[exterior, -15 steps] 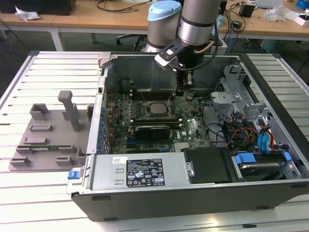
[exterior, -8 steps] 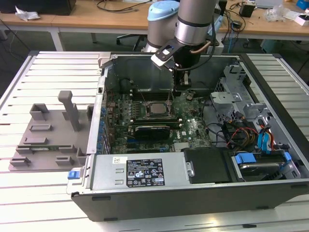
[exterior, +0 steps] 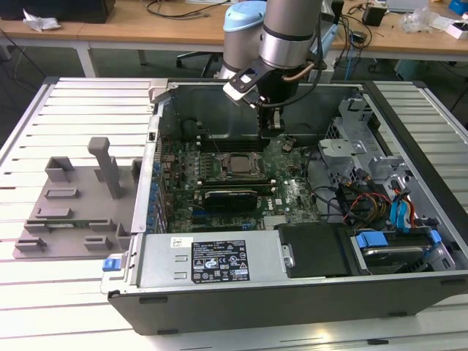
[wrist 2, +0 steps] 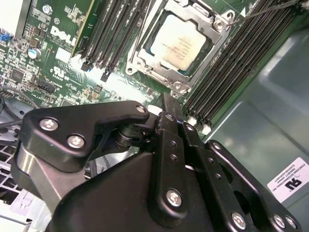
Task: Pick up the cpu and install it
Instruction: 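Close the cpu cover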
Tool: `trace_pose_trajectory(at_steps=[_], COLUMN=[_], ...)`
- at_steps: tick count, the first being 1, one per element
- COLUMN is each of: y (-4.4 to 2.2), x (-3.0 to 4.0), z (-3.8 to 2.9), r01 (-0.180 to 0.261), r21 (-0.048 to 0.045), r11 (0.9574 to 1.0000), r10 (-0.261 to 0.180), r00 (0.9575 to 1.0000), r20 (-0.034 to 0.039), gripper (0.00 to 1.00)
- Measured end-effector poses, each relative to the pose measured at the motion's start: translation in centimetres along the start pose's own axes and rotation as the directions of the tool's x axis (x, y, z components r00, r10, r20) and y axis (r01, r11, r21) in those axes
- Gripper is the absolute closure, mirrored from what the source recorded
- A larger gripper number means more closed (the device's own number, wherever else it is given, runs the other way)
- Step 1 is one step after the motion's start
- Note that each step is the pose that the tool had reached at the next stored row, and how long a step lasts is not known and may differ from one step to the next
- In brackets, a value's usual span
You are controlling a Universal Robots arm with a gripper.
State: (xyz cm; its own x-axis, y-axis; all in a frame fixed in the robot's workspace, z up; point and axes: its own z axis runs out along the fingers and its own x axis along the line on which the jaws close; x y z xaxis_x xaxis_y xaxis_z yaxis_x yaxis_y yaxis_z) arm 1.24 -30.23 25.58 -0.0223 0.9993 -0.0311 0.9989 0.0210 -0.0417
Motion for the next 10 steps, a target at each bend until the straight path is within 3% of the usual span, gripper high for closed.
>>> trace_pose_trajectory(at_steps=[10], y=[-0.85], x=[0.02], z=[0.11], r01=[0.0], r21=[0.0001], r11=[1.0], r10=[0.0], r00=[1.0], r20=[0.0001], gripper=[0.89])
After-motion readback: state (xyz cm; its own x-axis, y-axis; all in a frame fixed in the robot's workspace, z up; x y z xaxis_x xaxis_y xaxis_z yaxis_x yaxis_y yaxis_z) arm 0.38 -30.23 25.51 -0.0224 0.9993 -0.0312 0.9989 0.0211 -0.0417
